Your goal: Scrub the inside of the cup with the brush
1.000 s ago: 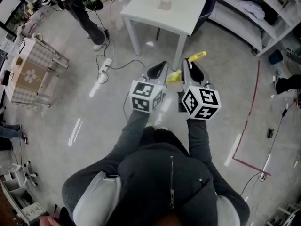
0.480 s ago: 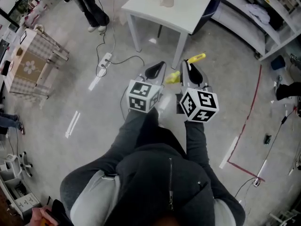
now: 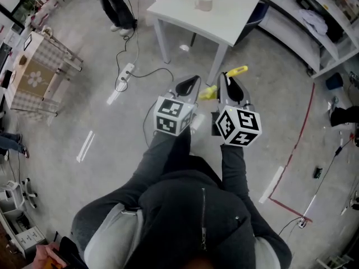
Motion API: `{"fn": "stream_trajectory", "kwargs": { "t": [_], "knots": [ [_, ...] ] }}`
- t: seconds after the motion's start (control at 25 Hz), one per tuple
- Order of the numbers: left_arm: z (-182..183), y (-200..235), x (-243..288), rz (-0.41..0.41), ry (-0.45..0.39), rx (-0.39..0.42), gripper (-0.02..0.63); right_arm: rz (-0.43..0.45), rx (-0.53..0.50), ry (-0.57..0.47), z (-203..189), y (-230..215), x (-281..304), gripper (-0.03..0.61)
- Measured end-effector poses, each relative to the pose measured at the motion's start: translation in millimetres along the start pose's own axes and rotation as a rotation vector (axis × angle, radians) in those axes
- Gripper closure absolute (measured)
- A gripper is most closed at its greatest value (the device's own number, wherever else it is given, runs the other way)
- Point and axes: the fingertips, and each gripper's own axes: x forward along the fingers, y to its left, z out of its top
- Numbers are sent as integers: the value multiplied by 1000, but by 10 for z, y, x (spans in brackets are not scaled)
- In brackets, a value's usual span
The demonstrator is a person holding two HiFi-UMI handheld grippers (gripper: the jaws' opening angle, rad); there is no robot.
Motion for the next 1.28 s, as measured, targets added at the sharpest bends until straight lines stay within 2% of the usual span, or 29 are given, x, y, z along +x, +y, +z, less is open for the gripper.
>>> {"fn": "stream_trajectory", "kwargs": {
  "t": [0.68,1.28],
  "knots": [
    [584,1103,1279,-27,4,15,603,-6,9,31,308,-383,1551,534],
    [757,1842,2081,-86,36,41,603,-31,33,40,402,-585,2677,534]
  ]
}}
